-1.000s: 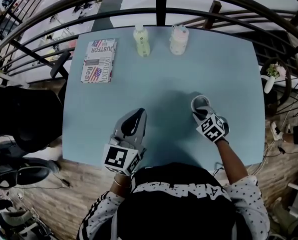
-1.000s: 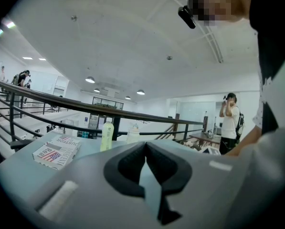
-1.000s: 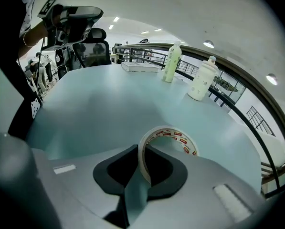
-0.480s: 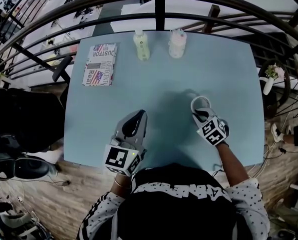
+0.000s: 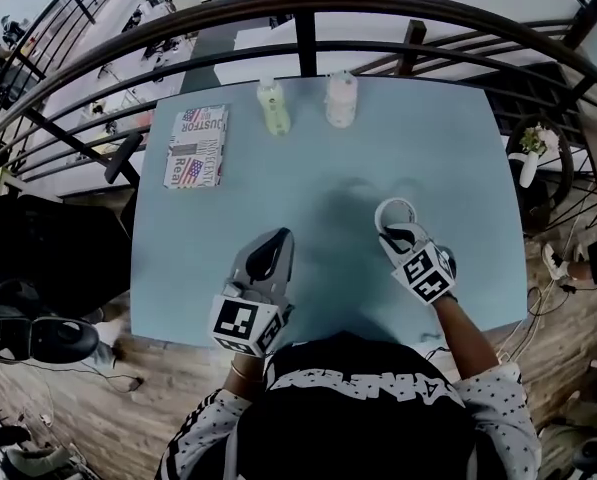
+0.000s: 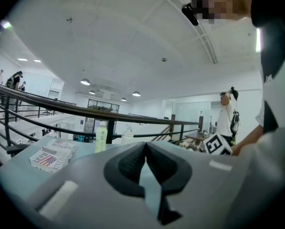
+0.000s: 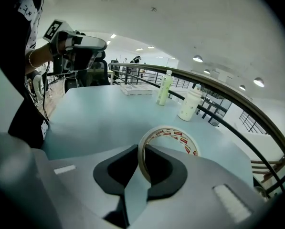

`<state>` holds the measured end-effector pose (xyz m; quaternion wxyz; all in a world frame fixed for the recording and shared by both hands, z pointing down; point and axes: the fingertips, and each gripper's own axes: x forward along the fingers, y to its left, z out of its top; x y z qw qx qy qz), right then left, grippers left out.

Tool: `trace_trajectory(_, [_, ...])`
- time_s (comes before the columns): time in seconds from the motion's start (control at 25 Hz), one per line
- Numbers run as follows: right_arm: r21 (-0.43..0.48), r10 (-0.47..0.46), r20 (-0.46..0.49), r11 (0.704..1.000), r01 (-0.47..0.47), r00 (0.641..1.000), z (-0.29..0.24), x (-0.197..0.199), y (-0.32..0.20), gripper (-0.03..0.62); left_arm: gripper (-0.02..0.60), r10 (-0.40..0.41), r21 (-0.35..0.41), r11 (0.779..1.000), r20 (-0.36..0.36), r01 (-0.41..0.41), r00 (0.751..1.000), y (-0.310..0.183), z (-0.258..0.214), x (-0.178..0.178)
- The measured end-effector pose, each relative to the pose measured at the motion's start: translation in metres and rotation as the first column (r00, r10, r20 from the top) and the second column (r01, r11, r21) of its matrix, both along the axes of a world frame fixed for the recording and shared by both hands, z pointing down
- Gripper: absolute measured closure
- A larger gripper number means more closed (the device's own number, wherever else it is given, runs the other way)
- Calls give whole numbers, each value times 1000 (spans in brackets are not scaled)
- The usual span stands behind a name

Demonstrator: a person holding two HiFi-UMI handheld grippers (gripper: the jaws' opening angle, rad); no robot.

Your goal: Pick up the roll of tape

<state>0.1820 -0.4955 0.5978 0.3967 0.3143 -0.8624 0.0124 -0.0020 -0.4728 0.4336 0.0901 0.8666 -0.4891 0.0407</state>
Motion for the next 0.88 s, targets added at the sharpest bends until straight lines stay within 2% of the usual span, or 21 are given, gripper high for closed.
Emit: trace_trajectory(0.88, [126,2,181,992,-25,983,-106,-13,51,541,581,71,33,997,1,-71,997,35,-20,28])
